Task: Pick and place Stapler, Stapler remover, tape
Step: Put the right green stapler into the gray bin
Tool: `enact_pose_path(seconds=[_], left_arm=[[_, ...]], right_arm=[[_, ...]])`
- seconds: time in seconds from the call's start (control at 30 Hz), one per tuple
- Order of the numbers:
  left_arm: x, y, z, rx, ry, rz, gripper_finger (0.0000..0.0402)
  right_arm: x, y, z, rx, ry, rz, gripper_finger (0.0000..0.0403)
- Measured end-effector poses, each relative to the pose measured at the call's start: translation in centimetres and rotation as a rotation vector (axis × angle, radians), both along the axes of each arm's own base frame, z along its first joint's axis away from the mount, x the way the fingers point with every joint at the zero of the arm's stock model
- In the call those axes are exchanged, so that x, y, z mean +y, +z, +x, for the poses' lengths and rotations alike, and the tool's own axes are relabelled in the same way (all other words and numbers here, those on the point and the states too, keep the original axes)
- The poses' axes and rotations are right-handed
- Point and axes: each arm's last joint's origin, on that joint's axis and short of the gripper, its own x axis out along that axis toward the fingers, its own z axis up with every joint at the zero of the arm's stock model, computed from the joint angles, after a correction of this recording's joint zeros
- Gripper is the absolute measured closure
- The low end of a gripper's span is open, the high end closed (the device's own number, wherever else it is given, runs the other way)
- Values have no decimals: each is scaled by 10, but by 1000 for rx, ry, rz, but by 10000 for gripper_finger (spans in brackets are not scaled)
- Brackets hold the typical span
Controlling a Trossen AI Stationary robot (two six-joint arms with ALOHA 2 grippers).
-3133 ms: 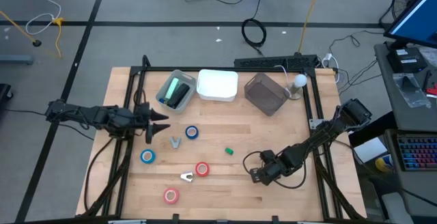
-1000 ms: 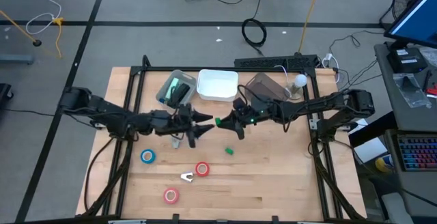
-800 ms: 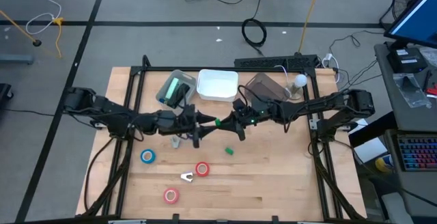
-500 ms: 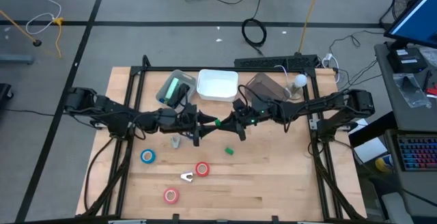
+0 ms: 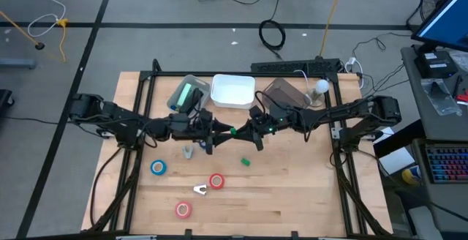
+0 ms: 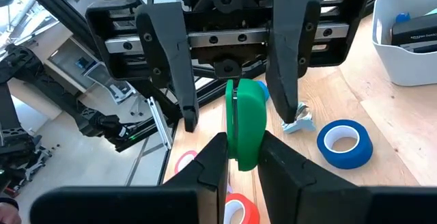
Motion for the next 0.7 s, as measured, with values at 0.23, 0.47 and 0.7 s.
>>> enact_pose_path(seconds=[0.23,0.47,0.7], left_arm=[[0,4,2,-8,-1,21,197],[0,4,2,-9,1,5,257],[0,4,2,-8,-1,15,322]], right_arm=[[0,0,0,0,-3,0,348],[0,0,0,-3,-4,-1,348],[0,1,0,-5,-1,3,348]])
